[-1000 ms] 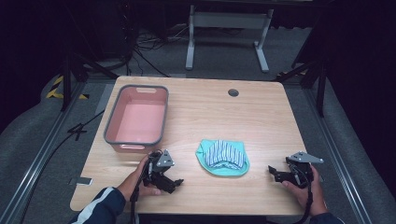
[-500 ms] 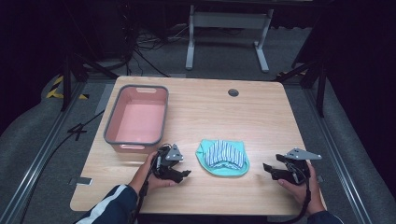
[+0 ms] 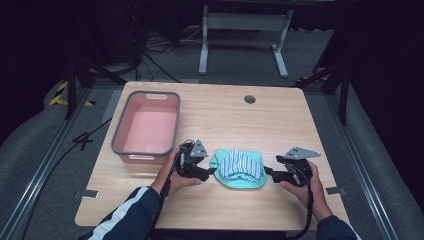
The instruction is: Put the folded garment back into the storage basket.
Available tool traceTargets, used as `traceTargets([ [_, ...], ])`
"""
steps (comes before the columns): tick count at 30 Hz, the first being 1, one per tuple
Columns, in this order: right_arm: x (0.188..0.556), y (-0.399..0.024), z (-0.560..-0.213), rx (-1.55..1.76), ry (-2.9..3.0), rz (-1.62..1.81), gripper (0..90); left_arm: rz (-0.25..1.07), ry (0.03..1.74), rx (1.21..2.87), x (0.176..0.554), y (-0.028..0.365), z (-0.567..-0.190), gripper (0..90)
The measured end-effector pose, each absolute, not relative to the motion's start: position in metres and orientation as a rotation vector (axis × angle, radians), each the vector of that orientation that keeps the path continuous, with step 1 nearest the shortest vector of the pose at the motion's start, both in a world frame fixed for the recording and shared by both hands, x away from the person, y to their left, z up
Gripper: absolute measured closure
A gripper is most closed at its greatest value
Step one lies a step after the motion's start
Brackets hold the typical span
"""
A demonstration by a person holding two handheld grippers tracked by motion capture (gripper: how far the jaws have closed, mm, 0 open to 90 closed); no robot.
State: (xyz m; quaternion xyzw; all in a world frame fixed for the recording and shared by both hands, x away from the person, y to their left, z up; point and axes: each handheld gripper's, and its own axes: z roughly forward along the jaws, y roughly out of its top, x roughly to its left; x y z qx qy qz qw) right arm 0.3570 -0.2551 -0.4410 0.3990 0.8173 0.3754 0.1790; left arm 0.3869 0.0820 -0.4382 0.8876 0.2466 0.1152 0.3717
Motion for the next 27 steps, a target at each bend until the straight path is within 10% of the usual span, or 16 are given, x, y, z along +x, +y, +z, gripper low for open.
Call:
traceTargets([
  [27,0.386,-0.225,-0.474,1.199,2.408,0.941,33.3,0.243,0.757,2.344,0.415,0.048,-0.475,24.4],
])
